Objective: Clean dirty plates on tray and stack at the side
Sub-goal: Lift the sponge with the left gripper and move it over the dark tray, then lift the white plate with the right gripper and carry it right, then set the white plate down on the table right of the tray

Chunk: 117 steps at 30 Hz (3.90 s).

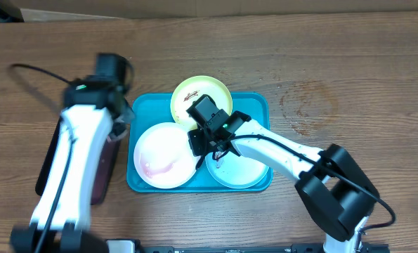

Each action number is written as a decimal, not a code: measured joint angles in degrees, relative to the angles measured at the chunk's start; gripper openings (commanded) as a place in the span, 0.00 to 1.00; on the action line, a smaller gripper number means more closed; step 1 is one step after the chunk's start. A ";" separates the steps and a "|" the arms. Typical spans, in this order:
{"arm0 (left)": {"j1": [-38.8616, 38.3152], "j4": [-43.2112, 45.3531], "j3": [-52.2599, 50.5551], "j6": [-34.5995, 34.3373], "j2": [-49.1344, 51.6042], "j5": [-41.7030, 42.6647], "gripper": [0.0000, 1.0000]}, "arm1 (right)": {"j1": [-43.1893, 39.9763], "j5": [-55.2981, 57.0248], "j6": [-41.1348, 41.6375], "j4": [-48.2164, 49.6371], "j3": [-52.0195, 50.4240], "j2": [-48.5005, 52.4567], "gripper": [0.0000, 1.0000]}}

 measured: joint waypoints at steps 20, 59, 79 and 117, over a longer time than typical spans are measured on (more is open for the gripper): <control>26.23 -5.53 -6.64 0.00 -3.28 15.74 0.04 | 7.72 35.23 -16.83 -13.86 11.26 -7.76 0.04; 30.05 -4.39 -9.73 1.92 -2.29 17.14 0.04 | 24.74 76.74 -47.95 1.57 11.34 -7.76 0.04; 30.05 -4.07 -9.99 2.47 -2.29 17.18 0.04 | -14.51 7.06 -4.57 -13.29 11.69 -7.74 0.04; 30.05 -2.47 -10.99 3.21 -2.29 19.71 0.04 | -60.04 2.32 5.14 -10.12 -7.76 -7.76 0.50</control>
